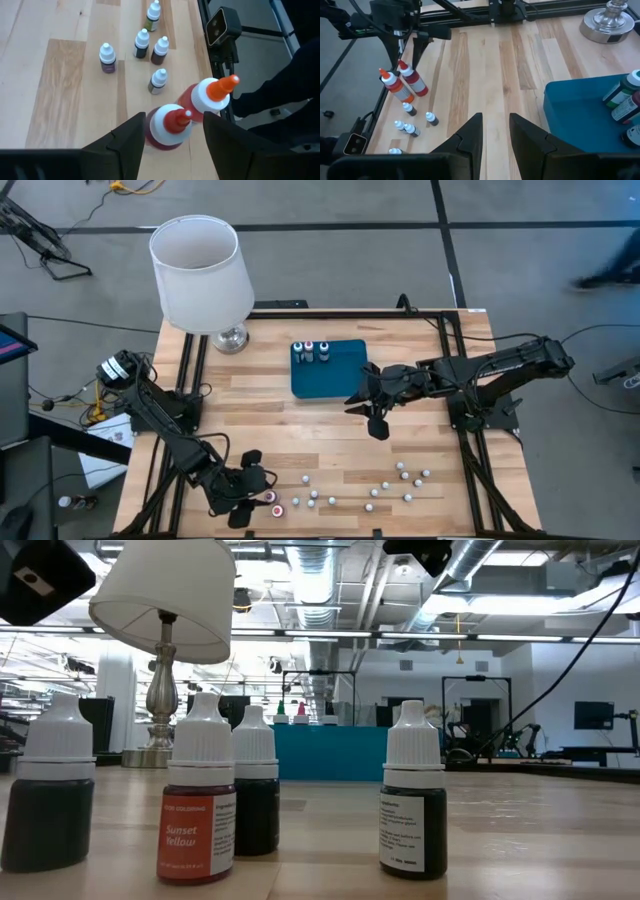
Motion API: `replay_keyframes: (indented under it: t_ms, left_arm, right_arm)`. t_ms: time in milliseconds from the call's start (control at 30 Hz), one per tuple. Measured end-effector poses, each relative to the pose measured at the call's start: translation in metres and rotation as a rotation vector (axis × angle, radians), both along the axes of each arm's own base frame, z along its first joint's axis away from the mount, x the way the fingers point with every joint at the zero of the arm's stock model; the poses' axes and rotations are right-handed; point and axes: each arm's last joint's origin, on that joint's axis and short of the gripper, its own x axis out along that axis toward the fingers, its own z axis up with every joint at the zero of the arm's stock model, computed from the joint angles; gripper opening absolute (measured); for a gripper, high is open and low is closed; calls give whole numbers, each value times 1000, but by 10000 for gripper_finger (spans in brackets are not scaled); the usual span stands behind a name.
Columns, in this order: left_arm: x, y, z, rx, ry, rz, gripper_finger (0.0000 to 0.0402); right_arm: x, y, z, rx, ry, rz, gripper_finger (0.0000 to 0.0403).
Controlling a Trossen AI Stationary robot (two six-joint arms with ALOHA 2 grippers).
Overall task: Pick & Place food coloring
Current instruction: Put the large red food coloring bottle into the bin
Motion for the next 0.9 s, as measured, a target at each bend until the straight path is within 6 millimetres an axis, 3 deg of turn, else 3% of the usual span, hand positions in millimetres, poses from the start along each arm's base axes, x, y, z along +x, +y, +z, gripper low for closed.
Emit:
replay_keyframes:
  t_ms: [400, 700, 900]
  left_arm:
    - [0, 1, -1, 17, -1, 12, 184]
    - [0, 1, -1, 19, 1, 13, 103]
    - [0, 1, -1, 20, -3, 16, 87]
  right_arm:
    - [0, 0, 0, 12, 1, -9, 86]
    - [0, 0, 0, 14, 1, -10, 86]
    - [0, 0, 0, 13, 1, -10, 86]
